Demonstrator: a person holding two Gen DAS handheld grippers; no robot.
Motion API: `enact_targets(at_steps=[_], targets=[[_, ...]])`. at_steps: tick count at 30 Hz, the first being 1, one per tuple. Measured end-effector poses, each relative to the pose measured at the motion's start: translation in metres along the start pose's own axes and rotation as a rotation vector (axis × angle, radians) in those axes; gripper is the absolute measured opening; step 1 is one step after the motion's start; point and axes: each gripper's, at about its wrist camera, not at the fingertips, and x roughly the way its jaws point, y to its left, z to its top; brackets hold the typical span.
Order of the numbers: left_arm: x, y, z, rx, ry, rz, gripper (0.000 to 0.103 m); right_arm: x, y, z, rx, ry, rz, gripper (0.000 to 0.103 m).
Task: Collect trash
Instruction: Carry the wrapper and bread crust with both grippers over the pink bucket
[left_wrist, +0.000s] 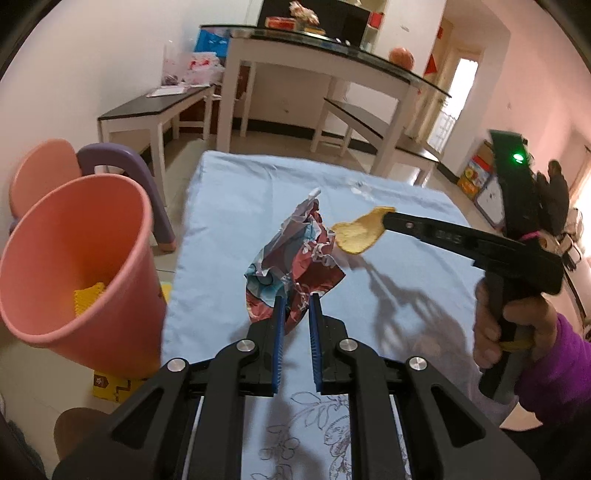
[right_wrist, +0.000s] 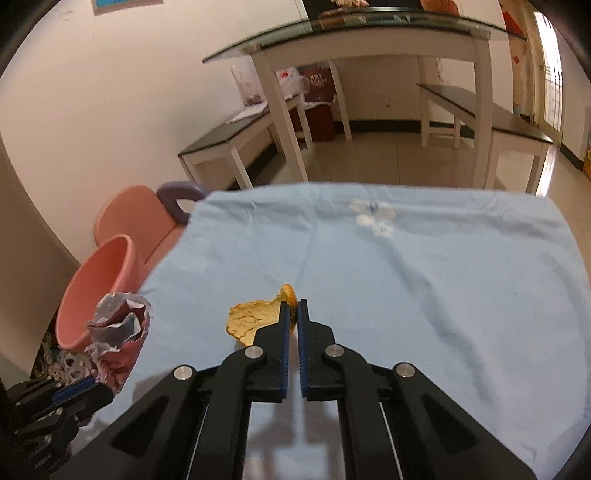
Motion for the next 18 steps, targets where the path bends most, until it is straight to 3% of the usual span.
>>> enact_targets(at_steps=[8, 18], targets=[[-0.030, 0.024, 0.009, -0.071, -0.119, 0.105, 0.012, -0.028, 0.040, 0.018, -0.076, -0.069, 0.066, 0.004], [-0.063, 0.075, 0.008, -0.203, -0.202, 0.201, 0.012, -0.020, 0.126, 0.038, -0.219, -0.065, 0.170, 0.004]])
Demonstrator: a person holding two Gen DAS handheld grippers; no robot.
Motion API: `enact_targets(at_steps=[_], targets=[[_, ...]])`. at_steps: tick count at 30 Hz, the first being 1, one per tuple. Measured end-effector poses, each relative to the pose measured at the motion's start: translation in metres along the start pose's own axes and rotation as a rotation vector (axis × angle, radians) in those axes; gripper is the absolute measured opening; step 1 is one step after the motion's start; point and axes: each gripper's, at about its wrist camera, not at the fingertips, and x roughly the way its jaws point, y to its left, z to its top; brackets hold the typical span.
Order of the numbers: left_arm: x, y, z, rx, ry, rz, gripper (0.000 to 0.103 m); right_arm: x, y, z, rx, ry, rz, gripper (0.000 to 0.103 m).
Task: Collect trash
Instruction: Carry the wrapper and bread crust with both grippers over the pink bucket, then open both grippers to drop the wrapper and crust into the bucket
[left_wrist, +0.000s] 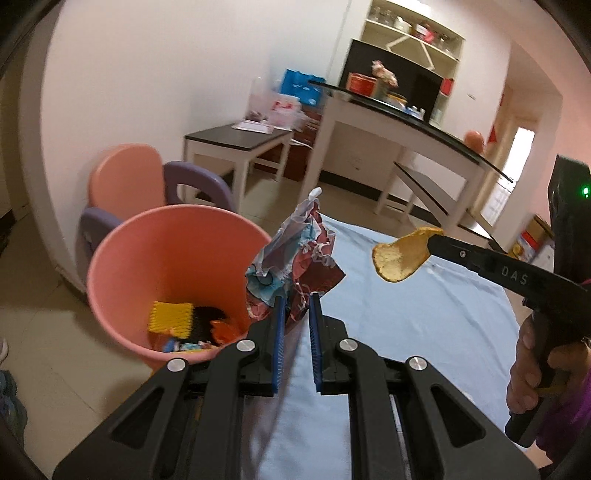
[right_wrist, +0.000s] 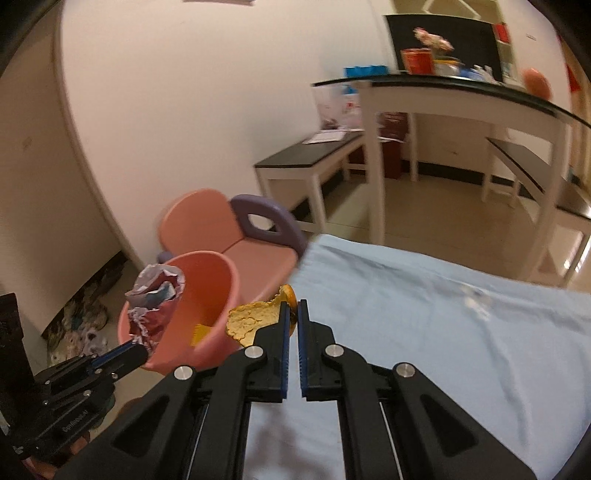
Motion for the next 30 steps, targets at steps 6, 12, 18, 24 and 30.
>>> enact_targets(at_steps=[6, 12, 18, 24, 30], targets=[[-0.003, 0.032, 0.007, -0.063, -0.017, 0.064, 0.012, 0.027, 0.048, 0.015, -0.055, 0.024, 0.060, 0.004], [0.001, 0.060, 0.008, -0.097, -0.002, 0.134, 0.012, 0.059, 0.086, 0.015, -0.118, 0.061, 0.082, 0.004], [0.011, 0.082, 0.006, -0.141, 0.024, 0.169, 0.012, 0.091, 0.100, 0.014, -0.129, 0.112, 0.078, 0.004], [0.025, 0.092, 0.009, -0.161, 0.039, 0.179, 0.012, 0.116, 0.103, 0.010, -0.126, 0.151, 0.058, 0.004], [0.031, 0.096, 0.006, -0.159, 0.046, 0.177, 0.013, 0.130, 0.102, 0.004, -0.118, 0.172, 0.049, 0.005]])
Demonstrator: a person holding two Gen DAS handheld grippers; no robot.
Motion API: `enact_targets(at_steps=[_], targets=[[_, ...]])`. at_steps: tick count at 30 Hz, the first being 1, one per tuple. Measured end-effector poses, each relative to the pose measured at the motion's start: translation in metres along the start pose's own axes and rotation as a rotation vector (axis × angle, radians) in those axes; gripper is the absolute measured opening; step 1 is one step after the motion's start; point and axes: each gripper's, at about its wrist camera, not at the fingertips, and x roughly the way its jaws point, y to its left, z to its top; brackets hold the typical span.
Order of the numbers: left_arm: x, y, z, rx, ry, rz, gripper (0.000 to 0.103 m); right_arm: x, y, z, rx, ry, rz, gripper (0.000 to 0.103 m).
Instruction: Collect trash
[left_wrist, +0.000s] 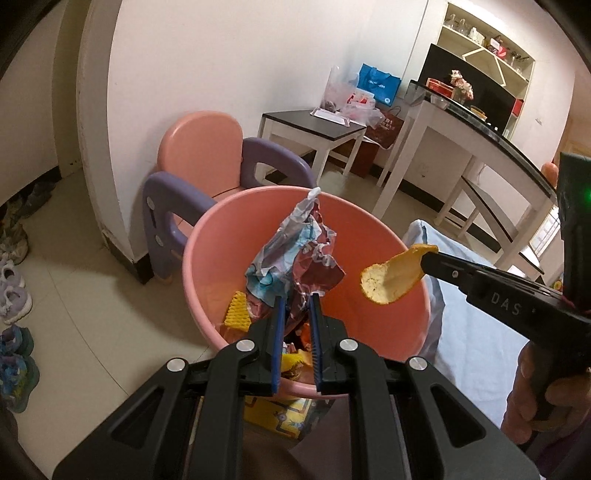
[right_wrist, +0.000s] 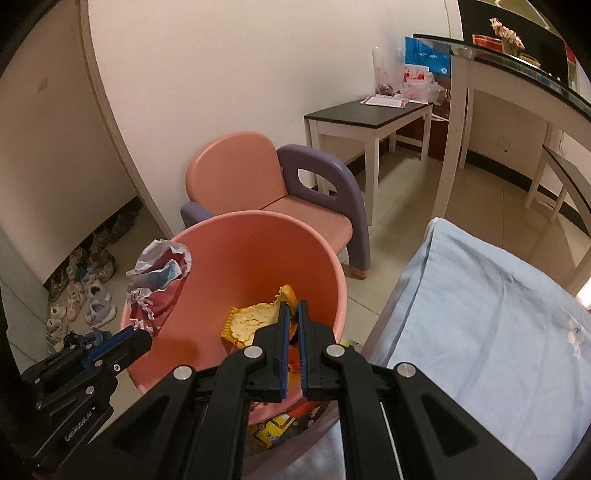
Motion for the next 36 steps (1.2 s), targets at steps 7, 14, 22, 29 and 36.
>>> enact_targets(at_steps=[7, 14, 22, 29, 36], targets=[[0.004, 0.001, 0.000, -0.008, 0.024, -0.003, 0.019, 0.001, -0.002, 0.000, 0.004, -0.005, 0.015, 0.008], [-0.001, -0.001, -0.001, -0.004, 0.015, -0.008, 0.041, -0.007, -0.003, -0.002, 0.008, -0.015, 0.024, 0.015], [-0.008, -0.009, -0.001, -0.013, 0.020, 0.018, 0.041, -0.035, -0.003, -0.017, -0.029, -0.057, 0.023, 0.046], [-0.017, -0.016, -0.002, -0.024, 0.009, 0.041, 0.041, -0.065, -0.004, -0.034, -0.058, -0.089, 0.016, 0.053], [-0.029, -0.034, -0.003, 0.014, -0.007, 0.065, 0.041, -0.092, -0.006, -0.050, -0.076, -0.137, -0.025, 0.064]])
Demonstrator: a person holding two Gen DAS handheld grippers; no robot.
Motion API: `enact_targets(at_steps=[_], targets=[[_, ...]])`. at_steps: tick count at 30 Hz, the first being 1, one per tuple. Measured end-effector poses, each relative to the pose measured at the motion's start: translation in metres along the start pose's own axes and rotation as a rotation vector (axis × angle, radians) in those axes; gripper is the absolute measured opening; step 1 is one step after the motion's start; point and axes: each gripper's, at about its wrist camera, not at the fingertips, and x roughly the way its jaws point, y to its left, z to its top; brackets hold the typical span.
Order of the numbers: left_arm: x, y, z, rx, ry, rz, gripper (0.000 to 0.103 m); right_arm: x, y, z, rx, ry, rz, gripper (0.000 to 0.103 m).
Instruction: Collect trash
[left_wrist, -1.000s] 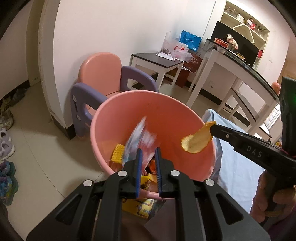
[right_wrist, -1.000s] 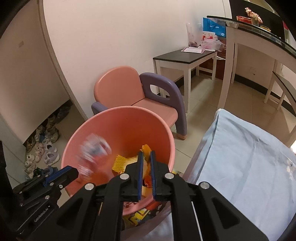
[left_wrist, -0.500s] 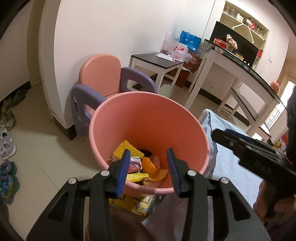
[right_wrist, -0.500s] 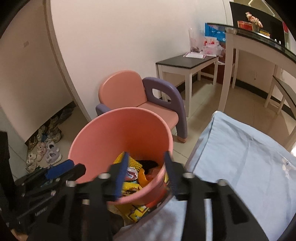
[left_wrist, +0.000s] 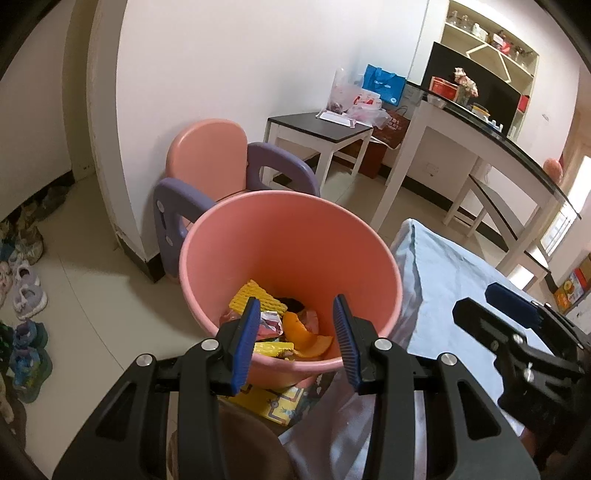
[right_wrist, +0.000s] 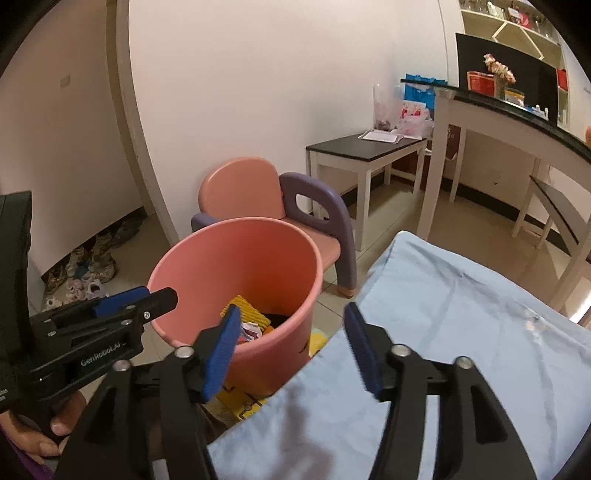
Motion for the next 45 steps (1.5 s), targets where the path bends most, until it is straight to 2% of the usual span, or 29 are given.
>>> enact_targets(at_steps=[7, 26, 45], targets=[[-0.011, -0.015, -0.002, 0.019, -0.009, -0.003, 0.041, -0.020, -0.008, -0.013, 0.024, -0.016, -0.024, 0.068], [-0.023, -0.035, -0.006, 0.044, -0.013, -0.005, 0.041, -0.045, -0.026, -0.019, 0.069, -0.039, -0.060, 0.071], [-0.023, -0.038, -0.007, 0.044, -0.012, -0.013, 0.041, -0.048, -0.030, -0.018, 0.078, -0.043, -0.078, 0.072]])
